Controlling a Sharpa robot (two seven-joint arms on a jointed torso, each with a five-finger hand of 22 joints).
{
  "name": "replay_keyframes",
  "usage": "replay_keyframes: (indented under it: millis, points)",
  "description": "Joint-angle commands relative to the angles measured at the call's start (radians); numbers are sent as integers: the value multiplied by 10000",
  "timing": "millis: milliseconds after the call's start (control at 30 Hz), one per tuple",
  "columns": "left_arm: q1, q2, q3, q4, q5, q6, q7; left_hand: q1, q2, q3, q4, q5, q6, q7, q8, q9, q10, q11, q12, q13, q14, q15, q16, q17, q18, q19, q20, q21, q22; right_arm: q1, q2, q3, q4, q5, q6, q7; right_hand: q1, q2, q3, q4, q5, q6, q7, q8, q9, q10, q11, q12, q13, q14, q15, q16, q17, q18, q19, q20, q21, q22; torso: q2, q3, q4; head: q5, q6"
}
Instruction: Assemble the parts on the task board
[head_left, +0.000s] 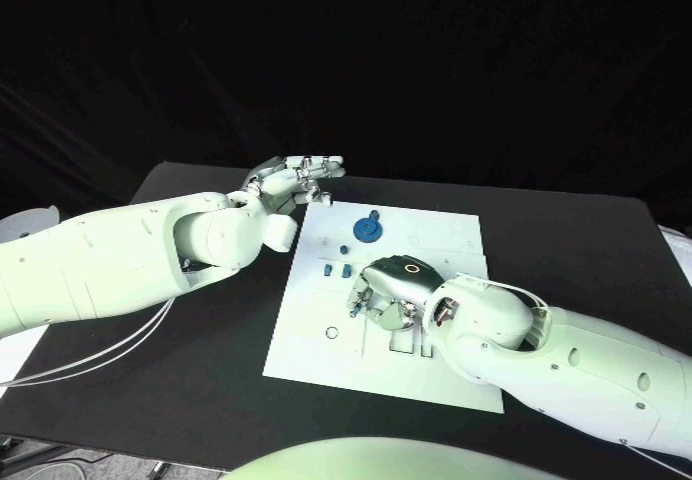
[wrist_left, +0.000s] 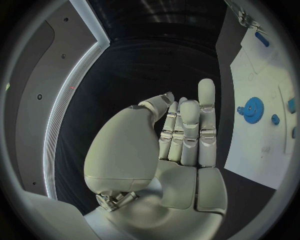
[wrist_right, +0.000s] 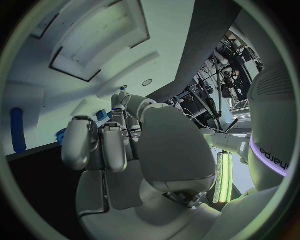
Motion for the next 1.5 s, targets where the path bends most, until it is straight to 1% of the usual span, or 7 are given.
replay_keyframes:
  millis: [33, 733, 933, 1067, 1267, 1400, 1500]
  points:
    - [5, 24, 6, 32, -8, 199, 19, -41, -61, -11, -54, 44, -66, -10, -8, -12, -50, -2, 66, -13, -51, -1, -21, -13, 99, -13, -25, -43, -13, -16, 44, -9, -25, -46, 283, 94, -102, 33, 25, -38, 25, 29, 69, -22, 16, 374, -338, -33, -3, 543, 18, 48, -12, 112, 17, 27, 22, -13, 5, -1, 8, -5, -22]
    - [6, 19, 6, 65, -18, 238, -34, -41, -61, -11, -54, 44, -66, -10, -8, -12, -50, -2, 66, -13, -51, -1, -21, -13, 99, -13, -25, -43, -13, -21, 309, -104, -234, -225, 868, -116, -316, -4, -131, -49, 5, 3, 79, -54, 25, 330, -328, -110, -5, 532, 32, 30, -51, 118, -6, 49, 5, -46, -2, -11, -3, -16, -66]
    - [7, 11, 6, 75, -66, 244, -52, -41, -61, -11, -54, 44, -66, -10, -8, -12, -50, -2, 66, -13, -51, -1, -21, -13, 99, -13, -25, -43, -13, -18, 348, -140, -315, -242, 955, -349, -819, -245, -463, 79, 251, -937, 308, -155, -202, -617, -74, -241, -182, 476, 261, -107, -265, 156, -130, 210, -149, -314, -6, -8, 1, -34, -60]
    - [7, 4, 6, 77, -78, 250, -68, -38, -57, -9, -61, 46, -76, -7, -9, -11, -61, 2, 74, -16, -64, 3, -26, -36, 98, -17, -22, -50, -17, -16, 346, -150, -348, -273, 828, -477, -1000, -419, -622, 100, 249, -1578, 409, -149, -310, -1551, 130, -228, -192, 402, 404, -302, -546, 229, -291, 370, -376, -704, -6, -6, 7, -37, -56]
    - [7, -11, 5, 70, -84, 257, -94, -38, -57, -9, -61, 46, -76, -7, -9, -11, -61, 2, 74, -16, -64, 3, -26, -36, 98, -17, -22, -50, -17, -15, 294, -157, -330, -358, 347, -562, -962, -434, -934, 4, 242, -2146, 512, -141, -303, -2410, 260, -186, -176, 369, 514, -399, -717, 278, -366, 490, -520, -932, -7, -1, 5, -52, -39]
    - [7, -17, 5, 65, -85, 266, -109, -38, -57, -9, -61, 46, -76, -7, -9, -11, -61, 2, 74, -16, -64, 3, -26, -36, 98, -17, -22, -50, -17, -15, 137, -157, -188, -339, 14, -520, -936, -399, -969, -11, 252, -2153, 519, -122, -293, -2439, 270, -146, -164, 357, 515, -435, -776, 285, -380, 503, -548, -982, -6, 6, 5, -70, -4]
    - [7, -27, 4, 62, -85, 285, -124, -38, -57, -9, -61, 46, -76, -7, -9, -11, -61, 2, 74, -16, -64, 3, -26, -36, 98, -17, -22, -50, -17, -11, -225, -120, 134, -264, -253, -483, -891, -343, -1018, -43, 278, -2034, 475, -78, -264, -2311, 235, -10, -141, 345, 495, -470, -837, 294, -381, 503, -568, -1014, -9, -1, 7, -114, 24]
